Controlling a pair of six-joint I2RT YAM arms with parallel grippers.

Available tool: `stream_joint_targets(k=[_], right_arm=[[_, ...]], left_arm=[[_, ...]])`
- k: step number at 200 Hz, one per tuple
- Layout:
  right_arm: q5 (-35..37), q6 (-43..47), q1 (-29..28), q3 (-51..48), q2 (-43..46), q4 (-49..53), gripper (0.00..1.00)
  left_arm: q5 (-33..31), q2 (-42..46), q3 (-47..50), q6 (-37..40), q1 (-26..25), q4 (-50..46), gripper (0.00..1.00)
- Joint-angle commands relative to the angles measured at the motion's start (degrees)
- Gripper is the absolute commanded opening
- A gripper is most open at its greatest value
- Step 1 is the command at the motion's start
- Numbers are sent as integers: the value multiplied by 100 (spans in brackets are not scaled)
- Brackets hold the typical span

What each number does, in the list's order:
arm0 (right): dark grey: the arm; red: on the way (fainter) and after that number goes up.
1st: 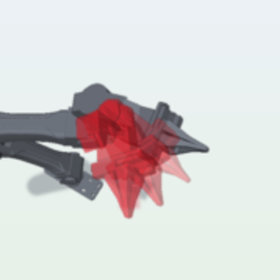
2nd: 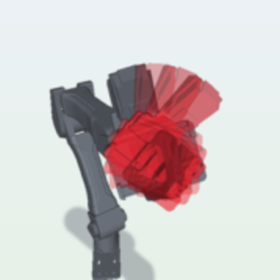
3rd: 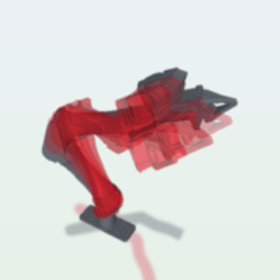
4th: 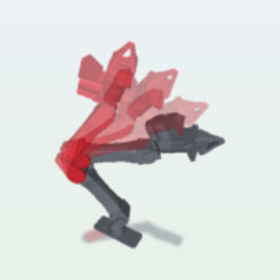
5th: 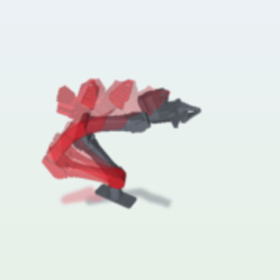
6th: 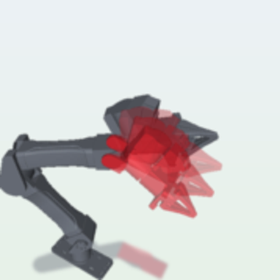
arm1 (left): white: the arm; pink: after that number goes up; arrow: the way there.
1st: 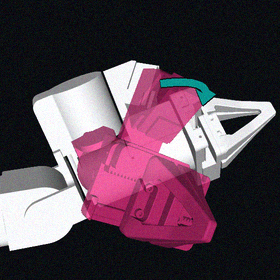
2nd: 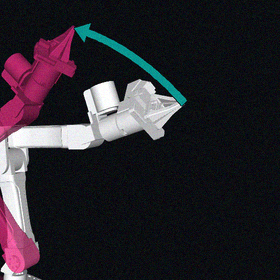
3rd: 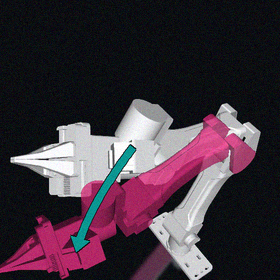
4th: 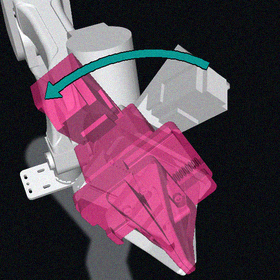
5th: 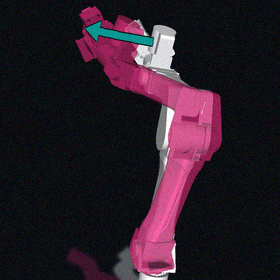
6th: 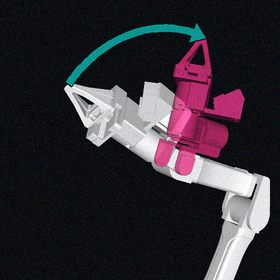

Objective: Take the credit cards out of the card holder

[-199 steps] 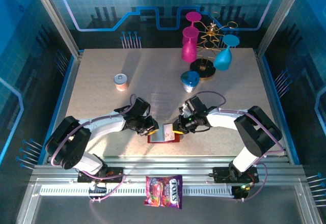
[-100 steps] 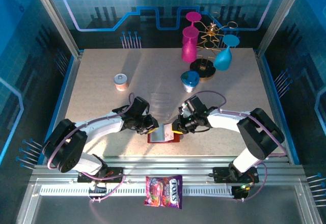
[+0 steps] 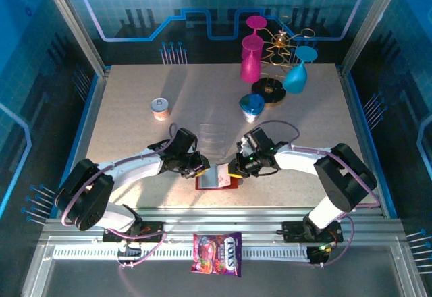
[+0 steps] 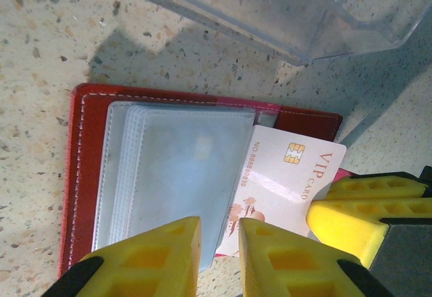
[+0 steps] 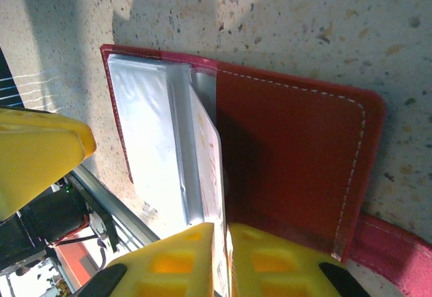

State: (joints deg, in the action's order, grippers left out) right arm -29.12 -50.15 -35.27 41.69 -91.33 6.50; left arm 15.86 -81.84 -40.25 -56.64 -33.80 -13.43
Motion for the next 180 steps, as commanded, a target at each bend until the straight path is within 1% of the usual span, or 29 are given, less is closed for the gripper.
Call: stream_joint_targets(k=[1,68,96,110,117,150,166,180], right_arm=[[39,-43,-77,93,67,132,14],[103,46,-77,213,230,327,7],[268,244,-78,366,464,721,6],[336,383,-77,439,582,906,2],[375,481,-77,506,622,1035,0],[629,1109,-77,833,721,1714,0],[753,1606,-81,1187,728,2038,0],[917,2238,-124,1463,731,2345,0]], left_arm=[[-23,15,87,-31,50,-96,23],[-106,213,86,-27,121,-44,23],[-195,512,187,4,257,-113,25],[-238,709,273,39,370,-140,26],[-256,810,317,47,435,-158,27],[-291,1281,489,129,793,-271,28],[-296,1477,542,186,955,-375,28],[-279,1606,607,214,1074,-444,28]])
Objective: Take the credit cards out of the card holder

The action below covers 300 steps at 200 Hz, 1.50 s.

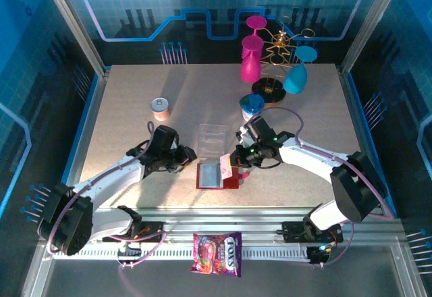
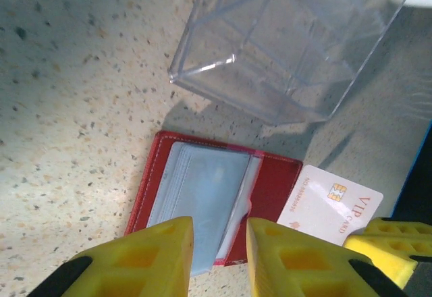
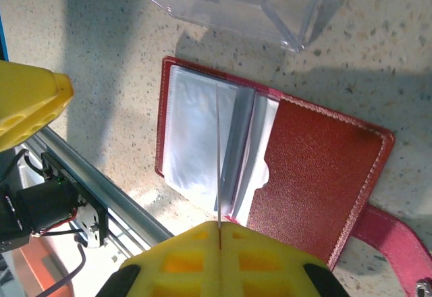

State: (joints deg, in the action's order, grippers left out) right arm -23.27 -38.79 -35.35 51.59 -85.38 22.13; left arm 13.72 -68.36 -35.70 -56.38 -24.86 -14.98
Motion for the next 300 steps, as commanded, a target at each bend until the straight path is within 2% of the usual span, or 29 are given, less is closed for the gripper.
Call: stream_joint_targets(k=[1,48,60,100,129,199,300], right_arm=[[344,1150,-122,496,136,801,0],[1230,3823,-486,1621,-191,1925,0],[1262,4462,-548,1934,-338,2142,0],[1277,6159,-651,3034,-1041,2837,0],[1465,6999,-781,3900,-1713,3442,0],[1877,7595,-792,5489,-3009,4267,0],[1947,7826,-684,6205,-3715,4631,0]], left_arm=[[-63,273,156,188,186,-292,28],[9,546,461,67,291,-239,29],[16,604,531,10,290,-184,29],[23,744,617,-127,289,-101,29],[-18,951,670,-137,289,-205,29],[-178,1456,798,-226,306,-501,29],[-230,1615,792,-233,316,-663,29]])
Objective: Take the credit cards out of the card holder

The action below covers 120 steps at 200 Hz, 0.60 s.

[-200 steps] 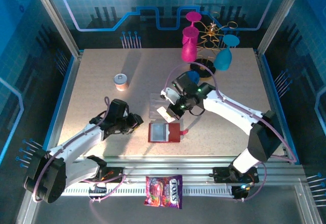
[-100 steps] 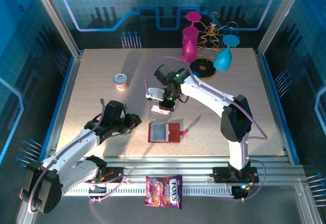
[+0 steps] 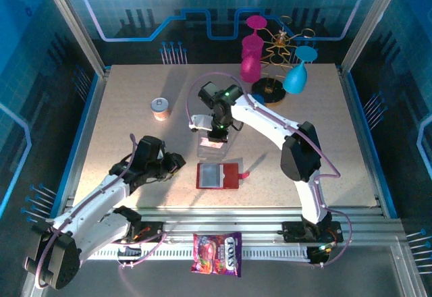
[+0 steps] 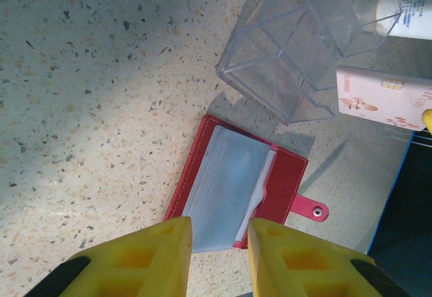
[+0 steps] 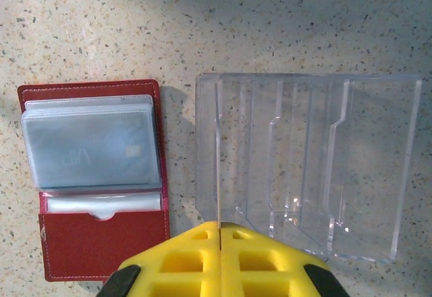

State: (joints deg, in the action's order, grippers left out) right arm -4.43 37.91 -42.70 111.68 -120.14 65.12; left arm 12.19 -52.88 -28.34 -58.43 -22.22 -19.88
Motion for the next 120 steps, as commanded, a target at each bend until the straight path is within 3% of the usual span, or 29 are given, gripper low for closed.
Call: stream_joint_targets(k=[1,77,120], right_arm=[[64,156,55,201,-240,333,0],[169,199,196,255,-370,622,0],[-138,166,162,577,-343,672,0]], left_arm=[[-77,68,56,-28,51,-178,29],[-72,74,78,-28,53,-169,29],[-74,68,107,-41,58,-139,29]])
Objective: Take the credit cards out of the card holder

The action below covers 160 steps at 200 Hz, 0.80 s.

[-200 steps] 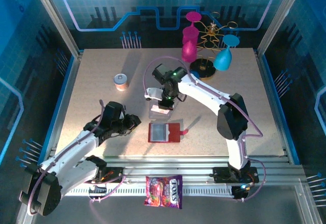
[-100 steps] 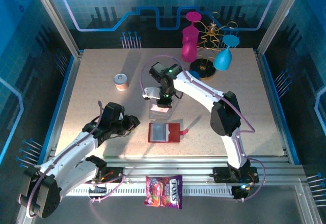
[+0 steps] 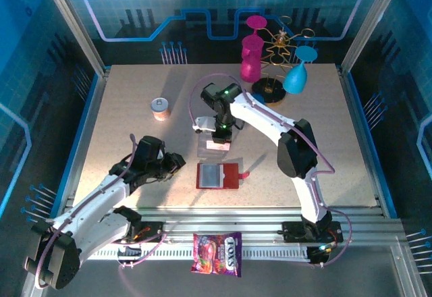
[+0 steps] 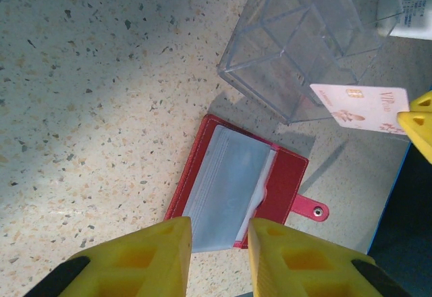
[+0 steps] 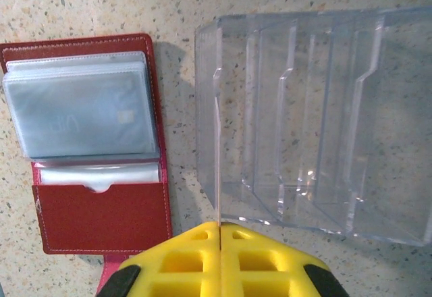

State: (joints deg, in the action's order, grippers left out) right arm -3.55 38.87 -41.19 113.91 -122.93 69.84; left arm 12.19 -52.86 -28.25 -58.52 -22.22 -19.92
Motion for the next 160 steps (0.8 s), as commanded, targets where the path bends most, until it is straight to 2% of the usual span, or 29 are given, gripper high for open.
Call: stream_joint_targets(k=[1,75,160], right_arm=[[-230,69,13,362,-63,203,0],[-216,118,-55,1242,-664,640,0],[-553,201,8,1876,-1430,1281,0]], left_arm=[[-75,66,99,-30,59,-134,29],[-68,48,118,-28,60,-117,30],[-6,4,90,11,121,-114,30]])
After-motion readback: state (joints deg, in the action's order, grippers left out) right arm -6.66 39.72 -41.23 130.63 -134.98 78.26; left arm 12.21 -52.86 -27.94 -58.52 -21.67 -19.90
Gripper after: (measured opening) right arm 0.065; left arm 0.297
